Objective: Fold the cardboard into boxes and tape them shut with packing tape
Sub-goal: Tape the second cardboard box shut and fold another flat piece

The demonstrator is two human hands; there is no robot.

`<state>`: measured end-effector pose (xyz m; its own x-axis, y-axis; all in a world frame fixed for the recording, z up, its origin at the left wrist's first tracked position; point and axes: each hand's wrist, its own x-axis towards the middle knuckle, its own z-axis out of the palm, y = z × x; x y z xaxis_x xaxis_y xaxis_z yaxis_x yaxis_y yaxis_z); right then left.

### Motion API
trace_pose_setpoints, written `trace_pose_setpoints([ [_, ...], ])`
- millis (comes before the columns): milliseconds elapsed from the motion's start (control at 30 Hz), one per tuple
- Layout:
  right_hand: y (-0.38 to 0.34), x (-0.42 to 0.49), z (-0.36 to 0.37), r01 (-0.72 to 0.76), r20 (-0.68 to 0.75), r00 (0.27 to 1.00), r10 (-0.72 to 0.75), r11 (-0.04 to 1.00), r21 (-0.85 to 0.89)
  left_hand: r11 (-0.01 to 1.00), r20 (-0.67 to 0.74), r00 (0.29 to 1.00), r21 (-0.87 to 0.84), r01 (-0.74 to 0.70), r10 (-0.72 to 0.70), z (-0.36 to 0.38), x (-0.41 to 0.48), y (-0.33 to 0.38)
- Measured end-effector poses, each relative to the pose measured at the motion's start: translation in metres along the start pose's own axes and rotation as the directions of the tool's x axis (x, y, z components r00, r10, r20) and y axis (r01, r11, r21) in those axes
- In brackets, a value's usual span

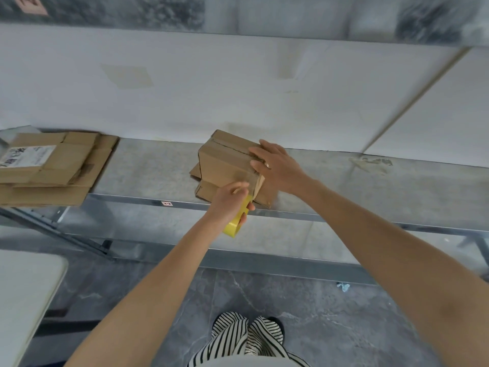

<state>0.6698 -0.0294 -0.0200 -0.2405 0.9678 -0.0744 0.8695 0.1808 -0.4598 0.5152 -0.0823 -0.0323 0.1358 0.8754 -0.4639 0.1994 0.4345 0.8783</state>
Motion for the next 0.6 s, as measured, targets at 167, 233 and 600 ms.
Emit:
trace_pose_setpoints([
  [167, 0.02, -0.02, -0.004, -0.088, -0.111, 0.989, 0.101, 0.989, 0.119, 0.998, -0.003, 1.0, -0.058, -0.019, 0.019, 0.004, 0.005, 0.0],
  [233, 0.04, -0.03, -0.002, -0.171, -0.128, 0.975, 0.183, 0.98, 0.102, 0.998, 0.004, 0.999, -0.061, -0.032, 0.032, 0.004, 0.005, 0.0],
  [600, 0.085, -0.054, 0.032, -0.417, -0.065, 0.909, 0.412, 0.902, -0.11, 0.989, 0.034, 0.998, -0.139, -0.044, 0.049, 0.005, 0.006, -0.002],
])
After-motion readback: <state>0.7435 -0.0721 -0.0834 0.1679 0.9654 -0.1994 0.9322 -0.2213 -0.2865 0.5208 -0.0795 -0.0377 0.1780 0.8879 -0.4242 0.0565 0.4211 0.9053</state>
